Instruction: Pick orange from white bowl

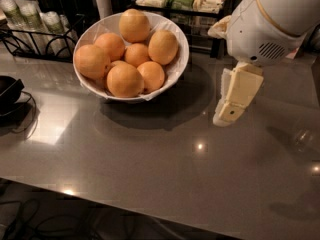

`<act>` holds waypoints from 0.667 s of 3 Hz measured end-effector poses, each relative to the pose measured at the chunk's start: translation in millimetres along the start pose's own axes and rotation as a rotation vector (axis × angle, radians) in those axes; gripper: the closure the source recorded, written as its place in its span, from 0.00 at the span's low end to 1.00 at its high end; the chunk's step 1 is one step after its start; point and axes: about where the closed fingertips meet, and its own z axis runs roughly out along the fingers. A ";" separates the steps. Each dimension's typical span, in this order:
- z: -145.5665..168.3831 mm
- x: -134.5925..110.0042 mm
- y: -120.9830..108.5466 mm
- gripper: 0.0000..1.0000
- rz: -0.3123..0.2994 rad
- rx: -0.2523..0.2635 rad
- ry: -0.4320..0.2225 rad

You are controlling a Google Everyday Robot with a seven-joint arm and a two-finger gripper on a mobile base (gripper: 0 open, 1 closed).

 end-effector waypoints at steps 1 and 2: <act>0.1 0.0 -0.1 0.00 0.000 0.000 0.000; 7.2 -5.1 -6.5 0.00 0.018 0.018 -0.044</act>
Offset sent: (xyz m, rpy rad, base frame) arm 0.0231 0.0124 -0.0113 0.1158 -0.0229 -0.0249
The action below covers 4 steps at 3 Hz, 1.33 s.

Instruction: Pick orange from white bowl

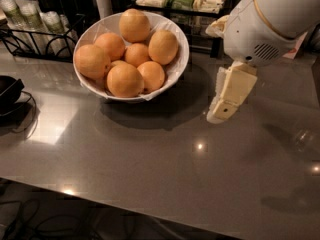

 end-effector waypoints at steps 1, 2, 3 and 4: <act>25.1 -22.3 -21.6 0.00 0.036 0.025 -0.117; 45.8 -56.5 -43.1 0.00 0.055 0.028 -0.231; 45.8 -56.5 -43.1 0.00 0.055 0.028 -0.231; 55.3 -68.5 -45.0 0.00 0.140 0.005 -0.297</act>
Offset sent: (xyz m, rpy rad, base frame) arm 0.0945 0.1099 -0.0020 0.3932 -0.0290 0.0356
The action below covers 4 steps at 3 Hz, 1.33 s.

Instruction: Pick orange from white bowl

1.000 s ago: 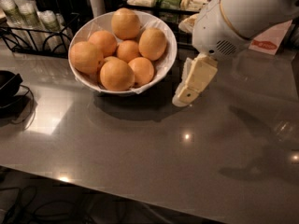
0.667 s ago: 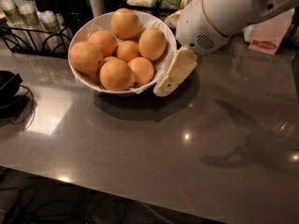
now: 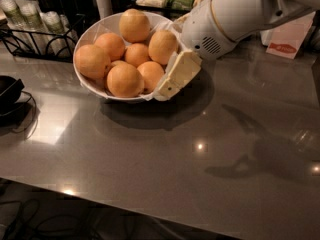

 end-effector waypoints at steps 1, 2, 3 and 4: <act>40.9 -33.1 6.8 0.00 0.063 -0.109 -0.095; 43.0 -33.2 6.7 0.01 0.064 -0.107 -0.098; 57.3 -36.6 6.3 0.07 0.057 -0.132 -0.109; 73.9 -42.0 6.4 0.23 0.052 -0.164 -0.124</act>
Offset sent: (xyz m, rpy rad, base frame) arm 0.0166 0.0763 -0.0095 0.1494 0.1275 0.0811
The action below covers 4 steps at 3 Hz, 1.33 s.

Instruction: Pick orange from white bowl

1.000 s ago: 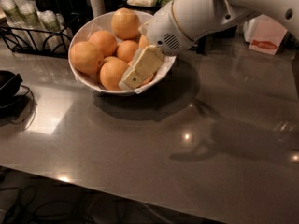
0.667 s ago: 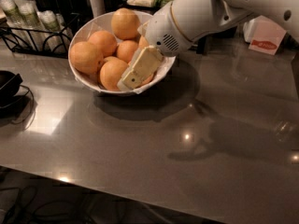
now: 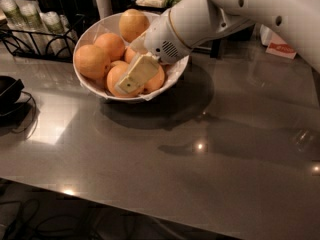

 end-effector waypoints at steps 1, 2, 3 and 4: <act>0.2 0.0 -0.1 0.24 0.000 0.000 0.000; 12.9 2.4 -7.2 0.32 0.009 -0.014 -0.002; 24.9 12.0 -11.9 0.34 0.034 -0.031 0.006; 35.4 20.6 -15.9 0.33 0.056 -0.046 0.015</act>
Offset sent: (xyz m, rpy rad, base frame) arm 0.0233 0.0116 -0.0209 0.0122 0.0338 0.0055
